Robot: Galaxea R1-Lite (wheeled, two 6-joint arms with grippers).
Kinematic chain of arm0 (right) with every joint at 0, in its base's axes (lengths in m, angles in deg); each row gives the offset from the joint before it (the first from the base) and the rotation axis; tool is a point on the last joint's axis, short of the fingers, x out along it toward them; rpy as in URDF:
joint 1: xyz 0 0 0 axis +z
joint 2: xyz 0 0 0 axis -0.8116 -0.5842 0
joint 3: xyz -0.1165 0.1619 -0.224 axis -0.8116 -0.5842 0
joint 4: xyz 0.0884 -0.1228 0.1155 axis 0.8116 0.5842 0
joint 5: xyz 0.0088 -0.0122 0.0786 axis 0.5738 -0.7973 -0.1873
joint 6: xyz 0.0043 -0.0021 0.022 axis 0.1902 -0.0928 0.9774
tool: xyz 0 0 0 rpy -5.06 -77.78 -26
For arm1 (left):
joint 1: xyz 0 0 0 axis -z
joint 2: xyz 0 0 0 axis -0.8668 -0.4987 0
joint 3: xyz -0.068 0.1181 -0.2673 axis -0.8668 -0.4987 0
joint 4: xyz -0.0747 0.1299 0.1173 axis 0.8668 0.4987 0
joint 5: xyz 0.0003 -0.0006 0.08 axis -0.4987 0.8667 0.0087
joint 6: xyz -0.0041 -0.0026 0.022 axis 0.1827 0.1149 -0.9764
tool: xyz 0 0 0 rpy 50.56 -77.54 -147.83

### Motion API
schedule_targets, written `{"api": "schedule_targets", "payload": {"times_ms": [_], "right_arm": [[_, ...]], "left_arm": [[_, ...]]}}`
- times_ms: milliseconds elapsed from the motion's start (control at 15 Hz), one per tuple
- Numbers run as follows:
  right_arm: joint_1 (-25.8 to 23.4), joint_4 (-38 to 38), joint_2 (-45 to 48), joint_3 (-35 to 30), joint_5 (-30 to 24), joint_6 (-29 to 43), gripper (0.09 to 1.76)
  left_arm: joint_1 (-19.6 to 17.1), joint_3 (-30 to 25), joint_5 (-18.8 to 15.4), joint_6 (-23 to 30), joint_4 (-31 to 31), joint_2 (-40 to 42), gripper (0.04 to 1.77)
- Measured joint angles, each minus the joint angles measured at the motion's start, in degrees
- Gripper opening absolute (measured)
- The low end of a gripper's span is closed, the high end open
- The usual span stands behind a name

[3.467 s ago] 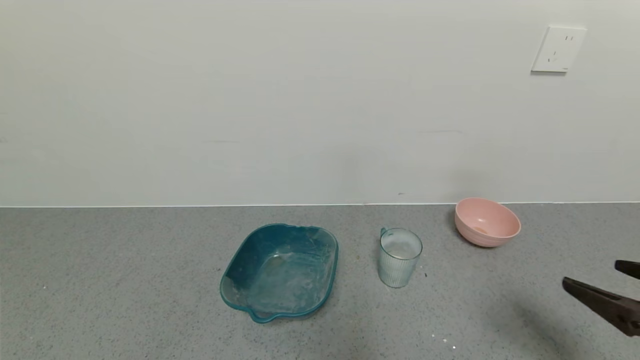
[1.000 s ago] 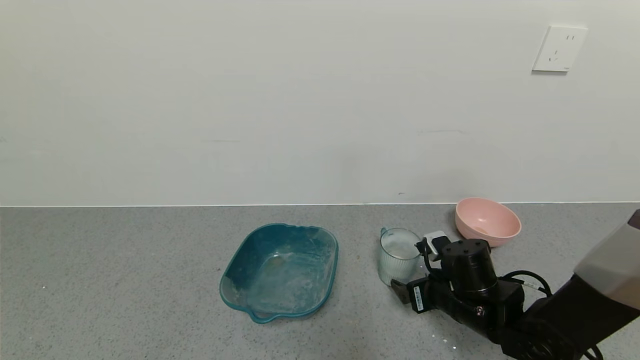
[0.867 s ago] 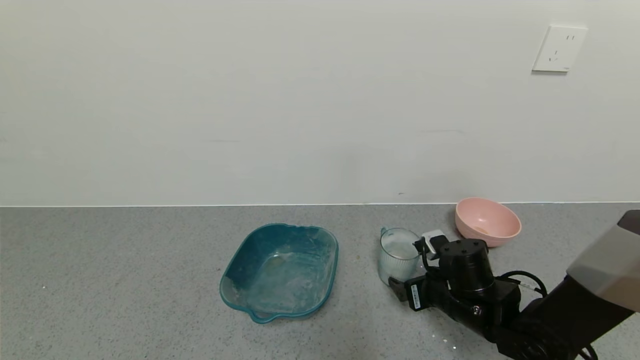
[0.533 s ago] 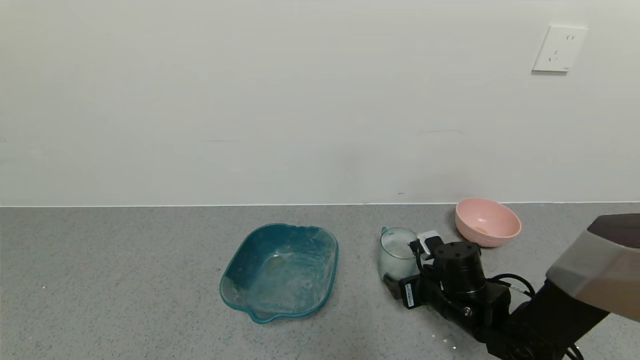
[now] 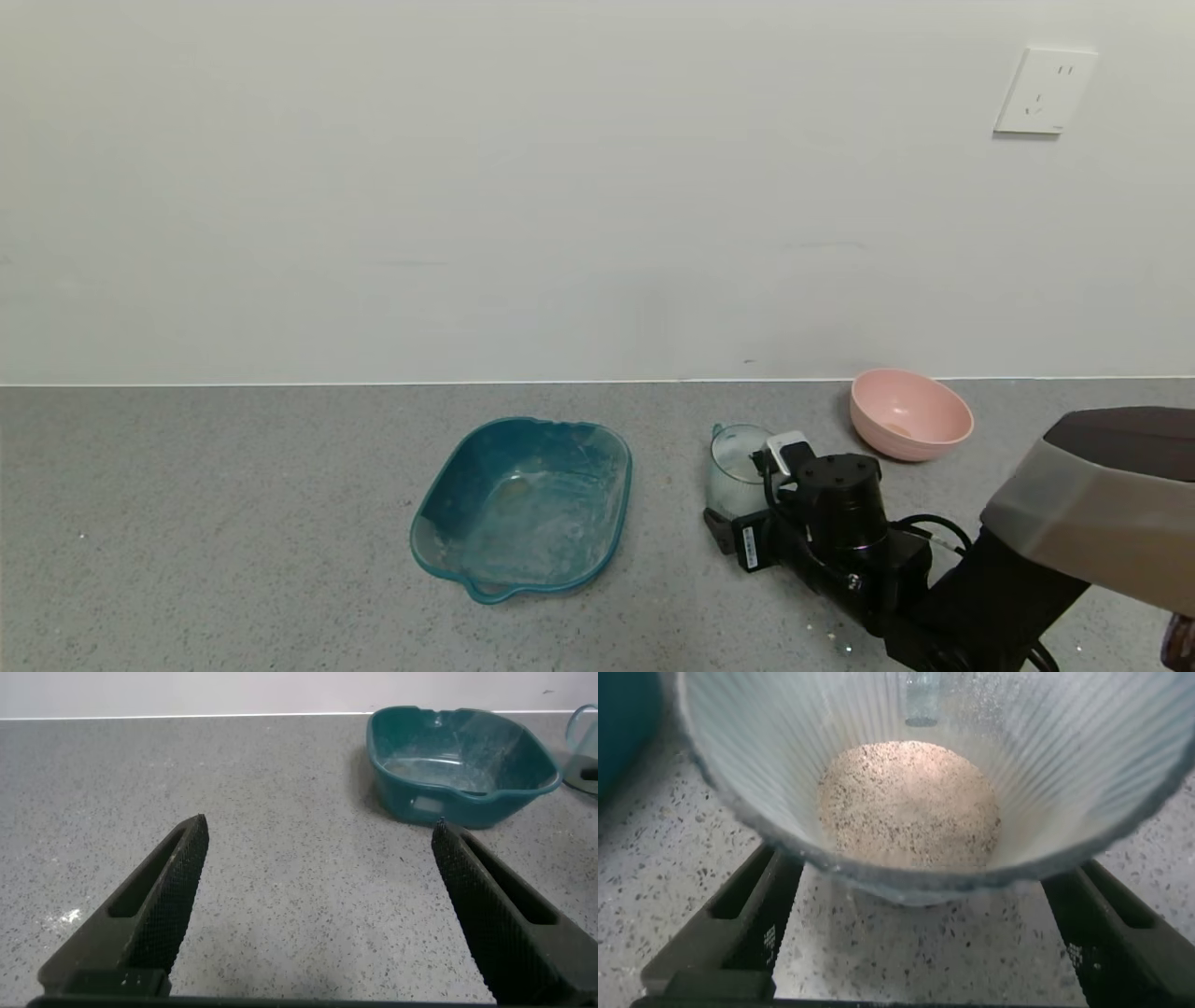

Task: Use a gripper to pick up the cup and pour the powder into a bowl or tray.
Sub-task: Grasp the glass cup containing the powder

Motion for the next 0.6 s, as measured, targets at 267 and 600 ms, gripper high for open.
{"api": "schedule_targets", "payload": {"times_ms": [267, 600], "right_arm": [[-0.8, -3.0, -2.0, 1.3, 0.0, -0.6, 1.71], [-1.1, -5.1, -4.1, 2.6, 0.0, -0.8, 1.71]], "left_arm": [[0.0, 0.0, 0.0, 0.0, 0.0, 0.0, 1.72], [0.0, 0.0, 0.0, 0.0, 0.0, 0.0, 1.72]]}}
